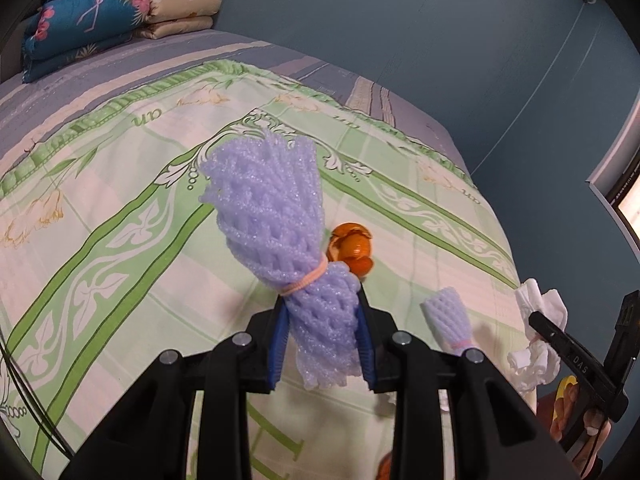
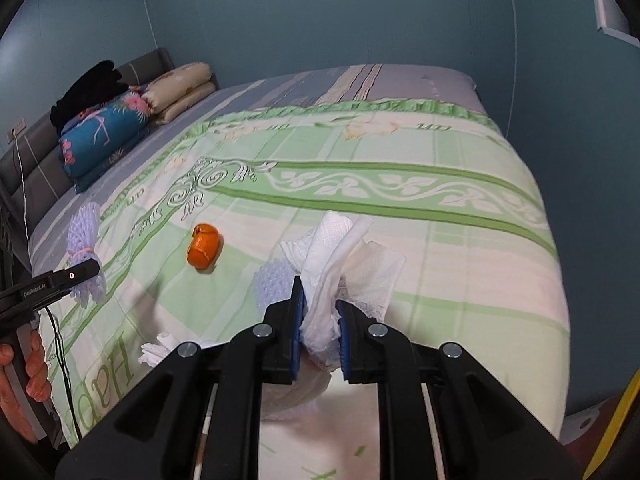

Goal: Collect trash
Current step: 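Carry the foam net and tissues with both tools to the yellow bin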

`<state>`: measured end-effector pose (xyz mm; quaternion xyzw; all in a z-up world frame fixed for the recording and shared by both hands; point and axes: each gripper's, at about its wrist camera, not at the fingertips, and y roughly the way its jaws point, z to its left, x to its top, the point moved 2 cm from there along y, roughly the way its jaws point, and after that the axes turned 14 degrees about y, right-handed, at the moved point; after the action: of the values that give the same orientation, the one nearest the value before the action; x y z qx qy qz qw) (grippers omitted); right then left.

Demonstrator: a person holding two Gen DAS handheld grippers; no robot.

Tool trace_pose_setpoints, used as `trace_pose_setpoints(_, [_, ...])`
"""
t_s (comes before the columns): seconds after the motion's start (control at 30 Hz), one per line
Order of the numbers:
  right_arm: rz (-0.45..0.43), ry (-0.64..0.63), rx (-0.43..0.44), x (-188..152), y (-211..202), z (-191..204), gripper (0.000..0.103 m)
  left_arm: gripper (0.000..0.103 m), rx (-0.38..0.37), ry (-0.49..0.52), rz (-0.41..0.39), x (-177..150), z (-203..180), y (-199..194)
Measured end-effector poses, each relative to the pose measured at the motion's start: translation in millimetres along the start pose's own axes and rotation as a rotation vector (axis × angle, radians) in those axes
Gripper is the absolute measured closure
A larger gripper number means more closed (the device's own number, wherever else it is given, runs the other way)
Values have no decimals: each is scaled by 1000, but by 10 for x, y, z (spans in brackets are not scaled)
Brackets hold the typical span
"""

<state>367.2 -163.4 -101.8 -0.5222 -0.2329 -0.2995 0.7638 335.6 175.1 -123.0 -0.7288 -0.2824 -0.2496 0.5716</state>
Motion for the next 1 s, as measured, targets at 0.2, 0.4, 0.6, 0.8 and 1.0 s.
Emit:
trace_pose_setpoints(0.2, [-57, 25, 14, 71, -412, -155, 90, 75, -5, 43, -45, 46, -233, -303])
trace_pose_setpoints(0.4, [-118, 44, 29, 70, -862, -311, 90, 75, -29, 85, -83, 64, -518, -563])
trace_pose_setpoints(0.6, [-177, 51, 40, 78, -1262, -445, 90, 75, -63, 138, -110, 50, -857, -744])
trace_pose_setpoints(0.8, [-223, 59, 38, 47, -1589, -603, 89, 75, -96, 188, -106, -13, -1227, -871])
trace_pose_setpoints(1.0, [-244, 76, 24, -54, -1842, -819, 89, 75, -154, 261, -83, -160, -1693, -946])
